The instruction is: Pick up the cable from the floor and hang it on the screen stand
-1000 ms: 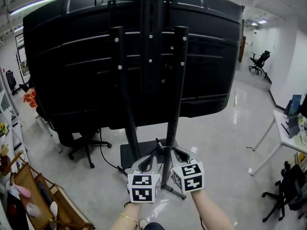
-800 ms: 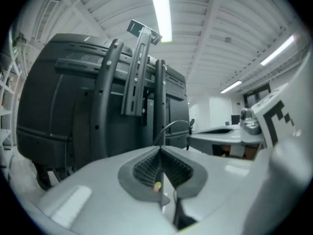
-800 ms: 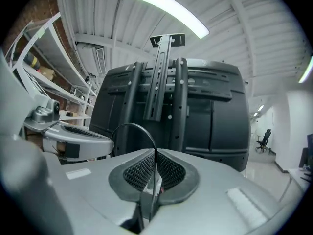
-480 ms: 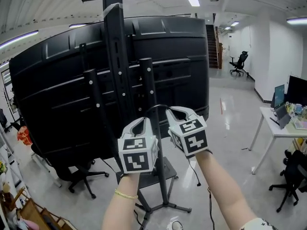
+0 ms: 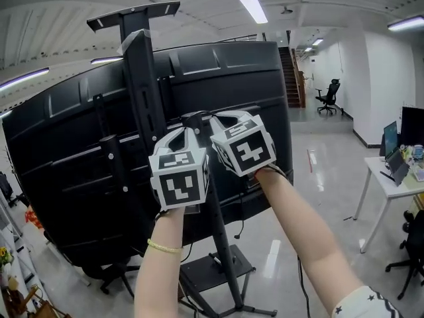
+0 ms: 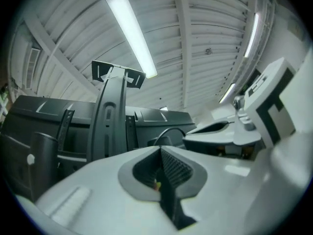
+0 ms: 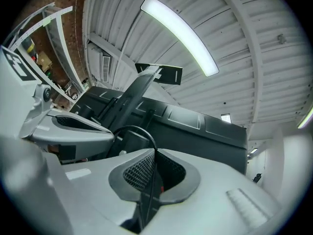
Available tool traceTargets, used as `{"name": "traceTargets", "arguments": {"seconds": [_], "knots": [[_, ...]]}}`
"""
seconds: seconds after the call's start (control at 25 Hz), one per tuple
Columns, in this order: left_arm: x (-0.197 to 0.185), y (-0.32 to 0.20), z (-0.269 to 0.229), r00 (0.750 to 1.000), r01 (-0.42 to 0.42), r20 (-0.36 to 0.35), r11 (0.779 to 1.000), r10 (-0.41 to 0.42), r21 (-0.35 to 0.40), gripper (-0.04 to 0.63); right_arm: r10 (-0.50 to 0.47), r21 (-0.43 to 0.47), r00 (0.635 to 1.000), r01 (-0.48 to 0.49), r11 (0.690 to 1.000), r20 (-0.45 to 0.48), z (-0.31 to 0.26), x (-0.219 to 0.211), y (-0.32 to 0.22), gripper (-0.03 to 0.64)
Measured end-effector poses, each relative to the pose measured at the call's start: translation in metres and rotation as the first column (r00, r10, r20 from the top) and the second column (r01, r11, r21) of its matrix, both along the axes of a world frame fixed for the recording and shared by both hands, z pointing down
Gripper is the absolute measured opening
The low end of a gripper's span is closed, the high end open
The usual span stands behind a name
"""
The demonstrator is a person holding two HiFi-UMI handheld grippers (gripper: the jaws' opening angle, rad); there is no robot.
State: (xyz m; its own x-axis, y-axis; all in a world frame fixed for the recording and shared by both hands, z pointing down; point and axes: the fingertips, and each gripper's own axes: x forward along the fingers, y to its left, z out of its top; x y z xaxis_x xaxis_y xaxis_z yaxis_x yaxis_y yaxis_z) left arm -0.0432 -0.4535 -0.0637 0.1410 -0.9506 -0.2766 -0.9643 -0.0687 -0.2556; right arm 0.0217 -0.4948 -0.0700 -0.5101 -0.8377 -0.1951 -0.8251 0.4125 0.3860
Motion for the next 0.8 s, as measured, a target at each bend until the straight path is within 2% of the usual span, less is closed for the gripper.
{"name": "traceTargets", "arguments": {"seconds": [0.24,0.36,0.48,0.64,0.8], "knots": [[-0.027,-0.021,-0.027,0.999,0.051,-0.014,0.998,-0.050,0.036,0.008,0.001,-0.019,0.998,-0.002,1.000,-0.060,-0.026,-0.021,-0.029,0.015],[-0.038,-0.029,-0.028,0.998,0.063,-0.024,0.998,-0.063,0.024,0.008,0.023,-0.062,0.994,-0.029,0.998,-0.102,-0.022,-0.022,-0.041,0.015],[-0.041,-0.032,-0.011,0.998,0.038,-0.041,0.999,-0.038,-0.010,0.008,-0.013,-0.123,0.992,-0.002,0.992,-0.125,-0.004,-0.023,-0.045,0.017],[-0.039,-0.033,0.029,0.998,0.023,-0.056,0.998,-0.026,-0.065,0.008,-0.046,-0.099,0.995,0.037,0.994,-0.090,0.025,-0.020,-0.034,0.035],[-0.033,-0.023,0.082,0.996,0.008,-0.087,0.993,-0.018,-0.115,0.008,-0.081,-0.067,0.997,0.081,0.994,0.006,0.063,-0.013,-0.008,0.049]]}}
